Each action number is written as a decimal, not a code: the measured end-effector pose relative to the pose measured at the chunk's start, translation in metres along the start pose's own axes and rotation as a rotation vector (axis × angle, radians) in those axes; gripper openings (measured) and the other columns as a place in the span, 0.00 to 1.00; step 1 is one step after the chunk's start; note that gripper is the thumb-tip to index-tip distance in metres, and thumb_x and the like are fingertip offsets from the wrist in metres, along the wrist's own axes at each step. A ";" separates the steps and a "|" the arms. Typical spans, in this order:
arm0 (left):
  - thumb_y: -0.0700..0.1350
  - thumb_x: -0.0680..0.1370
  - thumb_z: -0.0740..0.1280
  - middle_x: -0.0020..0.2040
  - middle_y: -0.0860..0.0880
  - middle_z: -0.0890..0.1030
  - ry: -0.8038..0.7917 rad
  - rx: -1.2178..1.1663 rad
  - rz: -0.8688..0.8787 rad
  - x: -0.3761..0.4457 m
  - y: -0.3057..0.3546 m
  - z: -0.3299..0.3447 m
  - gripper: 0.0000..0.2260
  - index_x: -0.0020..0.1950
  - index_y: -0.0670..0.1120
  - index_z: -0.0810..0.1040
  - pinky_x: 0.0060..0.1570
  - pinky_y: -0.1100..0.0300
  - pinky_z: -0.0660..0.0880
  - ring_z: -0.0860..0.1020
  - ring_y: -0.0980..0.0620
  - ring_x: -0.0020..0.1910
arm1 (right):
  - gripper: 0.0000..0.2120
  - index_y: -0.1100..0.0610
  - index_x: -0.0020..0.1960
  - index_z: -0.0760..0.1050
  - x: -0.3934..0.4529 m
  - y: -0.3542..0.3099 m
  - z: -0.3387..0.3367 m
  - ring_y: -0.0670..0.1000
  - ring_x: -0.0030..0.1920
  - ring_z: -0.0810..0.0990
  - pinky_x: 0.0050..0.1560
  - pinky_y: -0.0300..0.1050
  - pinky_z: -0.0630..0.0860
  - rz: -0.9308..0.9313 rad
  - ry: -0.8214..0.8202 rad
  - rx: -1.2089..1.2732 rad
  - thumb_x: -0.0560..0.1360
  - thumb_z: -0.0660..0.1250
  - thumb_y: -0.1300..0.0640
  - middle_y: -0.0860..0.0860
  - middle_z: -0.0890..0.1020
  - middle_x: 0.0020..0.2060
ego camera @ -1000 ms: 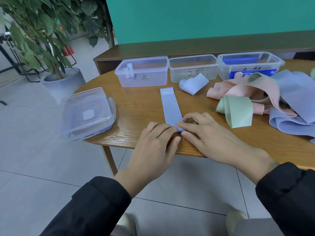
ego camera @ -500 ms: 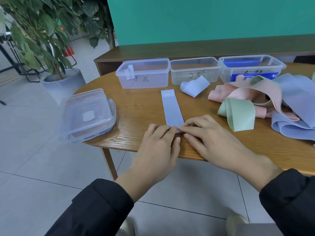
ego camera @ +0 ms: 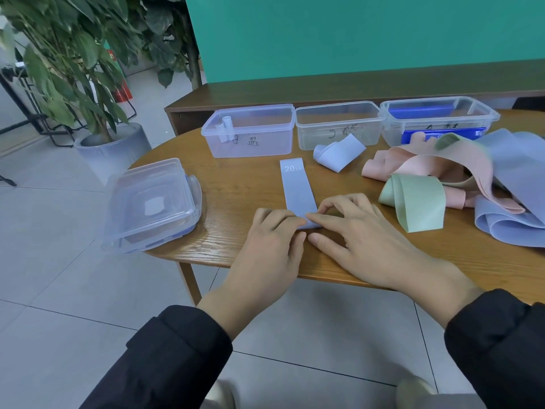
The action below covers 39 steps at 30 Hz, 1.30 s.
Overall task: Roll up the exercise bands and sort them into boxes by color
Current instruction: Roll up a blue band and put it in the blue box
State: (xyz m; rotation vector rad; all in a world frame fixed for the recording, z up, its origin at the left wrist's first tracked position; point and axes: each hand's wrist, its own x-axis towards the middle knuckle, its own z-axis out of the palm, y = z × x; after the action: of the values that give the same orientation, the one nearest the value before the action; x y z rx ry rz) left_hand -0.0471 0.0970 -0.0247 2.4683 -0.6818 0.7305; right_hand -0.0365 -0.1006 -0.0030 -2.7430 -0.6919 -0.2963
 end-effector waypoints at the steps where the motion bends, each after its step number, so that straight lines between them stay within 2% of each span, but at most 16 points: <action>1: 0.42 0.81 0.64 0.55 0.49 0.80 0.006 0.003 0.002 0.000 0.000 0.001 0.10 0.59 0.43 0.81 0.59 0.65 0.67 0.72 0.48 0.55 | 0.26 0.42 0.73 0.72 0.001 0.001 0.001 0.49 0.66 0.62 0.68 0.50 0.65 0.001 0.006 0.003 0.79 0.51 0.36 0.40 0.69 0.64; 6: 0.43 0.82 0.61 0.56 0.48 0.80 -0.034 0.034 -0.027 0.003 -0.002 0.003 0.12 0.60 0.43 0.81 0.58 0.52 0.72 0.73 0.46 0.55 | 0.20 0.48 0.69 0.77 0.001 0.002 0.004 0.50 0.63 0.67 0.64 0.49 0.70 -0.029 0.109 0.037 0.82 0.58 0.43 0.44 0.73 0.61; 9: 0.46 0.81 0.59 0.55 0.51 0.80 -0.066 0.069 -0.040 0.007 -0.003 0.002 0.14 0.61 0.46 0.81 0.54 0.48 0.74 0.72 0.46 0.56 | 0.16 0.49 0.66 0.79 0.000 0.004 0.006 0.49 0.61 0.70 0.62 0.48 0.73 -0.057 0.155 0.068 0.83 0.61 0.48 0.44 0.76 0.59; 13: 0.46 0.81 0.60 0.54 0.52 0.81 -0.031 0.077 -0.057 0.011 -0.007 0.003 0.13 0.61 0.49 0.81 0.51 0.46 0.76 0.72 0.45 0.56 | 0.19 0.47 0.71 0.75 0.003 0.005 0.009 0.49 0.63 0.69 0.65 0.50 0.70 -0.032 0.104 0.031 0.83 0.59 0.46 0.42 0.74 0.63; 17: 0.47 0.80 0.63 0.55 0.52 0.82 -0.055 0.075 -0.097 0.017 -0.009 0.005 0.13 0.62 0.48 0.82 0.54 0.46 0.75 0.70 0.46 0.58 | 0.21 0.45 0.75 0.70 0.009 0.002 0.008 0.48 0.66 0.66 0.65 0.47 0.66 0.011 0.059 -0.005 0.83 0.56 0.43 0.41 0.71 0.66; 19: 0.46 0.80 0.65 0.56 0.52 0.82 -0.044 0.072 -0.092 0.020 -0.013 0.005 0.12 0.61 0.47 0.82 0.56 0.49 0.75 0.69 0.47 0.58 | 0.22 0.44 0.76 0.69 0.013 0.002 0.006 0.48 0.67 0.64 0.65 0.47 0.65 0.025 0.037 -0.009 0.83 0.55 0.43 0.41 0.70 0.66; 21: 0.43 0.79 0.69 0.55 0.51 0.82 -0.009 0.043 -0.092 0.025 -0.014 0.003 0.10 0.59 0.47 0.83 0.59 0.60 0.71 0.69 0.50 0.58 | 0.22 0.44 0.75 0.69 0.018 0.002 0.005 0.48 0.67 0.63 0.66 0.47 0.65 0.029 0.010 -0.022 0.83 0.54 0.42 0.41 0.69 0.66; 23: 0.43 0.78 0.71 0.51 0.53 0.83 0.010 -0.002 -0.100 0.029 -0.012 0.000 0.07 0.56 0.48 0.85 0.58 0.73 0.64 0.70 0.53 0.56 | 0.21 0.43 0.73 0.70 0.021 0.003 0.004 0.49 0.67 0.62 0.65 0.48 0.65 0.026 -0.007 -0.032 0.83 0.54 0.42 0.41 0.68 0.65; 25: 0.43 0.77 0.73 0.49 0.55 0.84 -0.018 -0.016 -0.105 0.033 -0.013 0.000 0.06 0.54 0.48 0.85 0.55 0.78 0.61 0.72 0.54 0.55 | 0.20 0.42 0.72 0.71 0.025 0.004 0.004 0.49 0.67 0.62 0.64 0.47 0.65 0.029 -0.015 -0.035 0.83 0.54 0.41 0.41 0.67 0.65; 29: 0.43 0.78 0.72 0.49 0.53 0.85 -0.061 0.017 -0.105 0.037 -0.017 0.003 0.07 0.54 0.46 0.85 0.56 0.78 0.60 0.73 0.52 0.55 | 0.20 0.43 0.73 0.71 0.031 0.008 0.007 0.49 0.66 0.63 0.65 0.49 0.66 0.036 0.000 -0.018 0.84 0.54 0.42 0.42 0.68 0.66; 32: 0.44 0.79 0.71 0.52 0.54 0.84 -0.079 0.013 -0.106 0.038 -0.018 0.002 0.08 0.56 0.46 0.84 0.57 0.80 0.58 0.72 0.53 0.56 | 0.18 0.47 0.71 0.75 0.029 0.011 0.009 0.50 0.61 0.68 0.62 0.51 0.71 -0.006 0.099 0.010 0.83 0.59 0.47 0.44 0.73 0.61; 35: 0.45 0.80 0.69 0.52 0.57 0.83 -0.109 0.001 -0.084 0.040 -0.019 0.001 0.08 0.58 0.51 0.84 0.57 0.78 0.58 0.70 0.54 0.56 | 0.14 0.50 0.65 0.81 0.028 0.013 0.009 0.50 0.57 0.71 0.59 0.47 0.73 -0.043 0.193 0.062 0.82 0.63 0.52 0.45 0.77 0.55; 39: 0.45 0.81 0.69 0.53 0.58 0.82 -0.115 -0.014 -0.077 0.043 -0.023 0.002 0.09 0.58 0.56 0.84 0.57 0.77 0.58 0.69 0.55 0.55 | 0.14 0.49 0.66 0.80 0.031 0.012 0.010 0.49 0.57 0.71 0.60 0.45 0.72 -0.029 0.162 0.076 0.82 0.63 0.52 0.43 0.75 0.56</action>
State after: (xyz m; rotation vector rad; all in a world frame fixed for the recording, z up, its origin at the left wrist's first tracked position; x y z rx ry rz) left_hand -0.0014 0.0990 -0.0074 2.5237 -0.6271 0.5573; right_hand -0.0025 -0.0939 -0.0065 -2.6045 -0.6847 -0.4819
